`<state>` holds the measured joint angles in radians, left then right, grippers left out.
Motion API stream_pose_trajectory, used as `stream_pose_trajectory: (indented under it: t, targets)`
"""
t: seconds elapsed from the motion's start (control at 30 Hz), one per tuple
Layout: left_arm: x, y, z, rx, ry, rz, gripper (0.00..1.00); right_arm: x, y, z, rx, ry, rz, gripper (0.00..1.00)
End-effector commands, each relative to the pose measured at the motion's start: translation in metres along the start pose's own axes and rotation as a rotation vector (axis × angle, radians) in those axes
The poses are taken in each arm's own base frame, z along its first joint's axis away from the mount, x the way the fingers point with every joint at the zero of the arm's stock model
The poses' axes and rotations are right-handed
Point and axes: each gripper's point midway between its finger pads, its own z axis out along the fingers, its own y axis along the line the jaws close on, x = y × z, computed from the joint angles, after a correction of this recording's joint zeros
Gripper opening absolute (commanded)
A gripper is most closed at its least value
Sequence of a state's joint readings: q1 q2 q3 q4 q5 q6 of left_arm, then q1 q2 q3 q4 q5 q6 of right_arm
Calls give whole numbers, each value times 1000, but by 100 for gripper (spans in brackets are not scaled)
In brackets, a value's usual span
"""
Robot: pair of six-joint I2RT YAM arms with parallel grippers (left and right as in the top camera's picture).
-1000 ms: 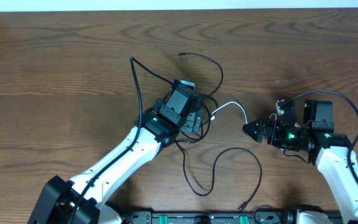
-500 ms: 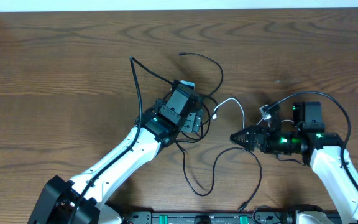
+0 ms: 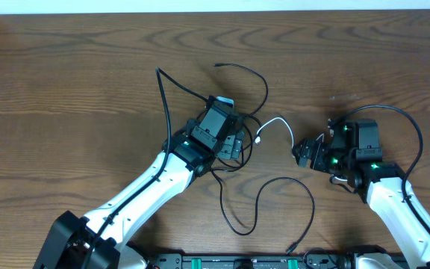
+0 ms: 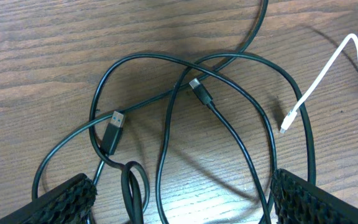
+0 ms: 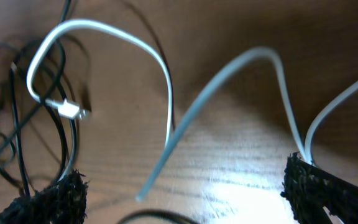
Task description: Untangle cables
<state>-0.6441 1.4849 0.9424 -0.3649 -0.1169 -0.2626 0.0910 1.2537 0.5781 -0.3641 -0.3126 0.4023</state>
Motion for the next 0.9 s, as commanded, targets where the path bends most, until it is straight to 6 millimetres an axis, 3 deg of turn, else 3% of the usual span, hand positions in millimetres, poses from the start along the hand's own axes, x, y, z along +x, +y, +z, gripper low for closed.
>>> stream_pose_trajectory:
  t: [0.0,0.17,0.27,0.53,0.87]
  targets:
    - [-1,1,2,-3,6,-7,91,-3,-4,9,14,-14,75,99]
    - [-1,1,2,-3,5,-8,91,-3,0,24,-23,8,142,97]
    - [-1,1,2,-3,6,-7,91,1,-2,36,-23,36,160,85]
    - [-1,1,2,-3,5,-7,91,6,14,46,-110,76,165,1]
    - [-1,1,2,-3,5,-7,91,-13,51,37,-323,51,165,1]
